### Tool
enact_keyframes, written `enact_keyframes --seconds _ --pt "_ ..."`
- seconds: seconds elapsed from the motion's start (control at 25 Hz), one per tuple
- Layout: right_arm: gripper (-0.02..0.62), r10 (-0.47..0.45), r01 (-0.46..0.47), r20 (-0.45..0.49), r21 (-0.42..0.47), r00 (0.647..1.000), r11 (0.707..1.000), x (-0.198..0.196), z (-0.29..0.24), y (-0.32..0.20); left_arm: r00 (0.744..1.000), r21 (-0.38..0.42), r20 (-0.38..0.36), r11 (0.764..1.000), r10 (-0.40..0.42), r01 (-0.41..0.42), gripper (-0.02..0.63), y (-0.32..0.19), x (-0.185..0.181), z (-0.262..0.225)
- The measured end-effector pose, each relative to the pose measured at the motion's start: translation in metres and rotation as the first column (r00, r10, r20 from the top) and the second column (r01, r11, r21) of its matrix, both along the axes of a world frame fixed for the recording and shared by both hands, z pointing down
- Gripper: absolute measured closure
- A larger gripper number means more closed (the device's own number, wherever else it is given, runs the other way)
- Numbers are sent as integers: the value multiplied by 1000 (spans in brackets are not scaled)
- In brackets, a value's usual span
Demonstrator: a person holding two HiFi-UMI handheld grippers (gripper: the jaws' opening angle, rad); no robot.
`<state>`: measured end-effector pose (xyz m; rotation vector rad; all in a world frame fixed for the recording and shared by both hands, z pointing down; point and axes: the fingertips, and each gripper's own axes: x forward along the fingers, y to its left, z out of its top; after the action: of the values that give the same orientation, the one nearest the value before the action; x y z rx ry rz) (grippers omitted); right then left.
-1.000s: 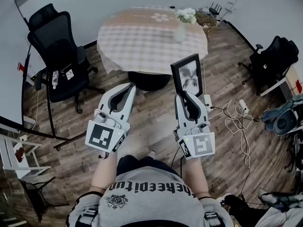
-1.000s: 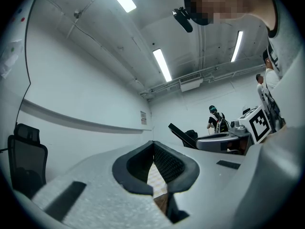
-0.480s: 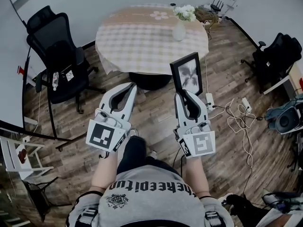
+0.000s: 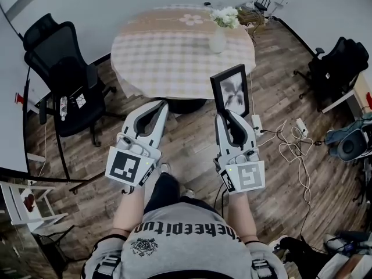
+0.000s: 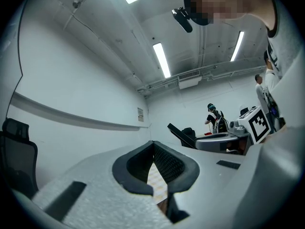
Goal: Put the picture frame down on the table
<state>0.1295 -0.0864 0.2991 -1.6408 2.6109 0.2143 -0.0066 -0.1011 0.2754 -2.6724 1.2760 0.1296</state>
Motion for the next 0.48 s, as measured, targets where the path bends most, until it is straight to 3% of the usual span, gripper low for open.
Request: enact_keyframes --seconds 0.48 --pt "525 44 -44 18 15 999 999 -14 7 -53 999 8 8 999 37 -37 591 -60 -14 8"
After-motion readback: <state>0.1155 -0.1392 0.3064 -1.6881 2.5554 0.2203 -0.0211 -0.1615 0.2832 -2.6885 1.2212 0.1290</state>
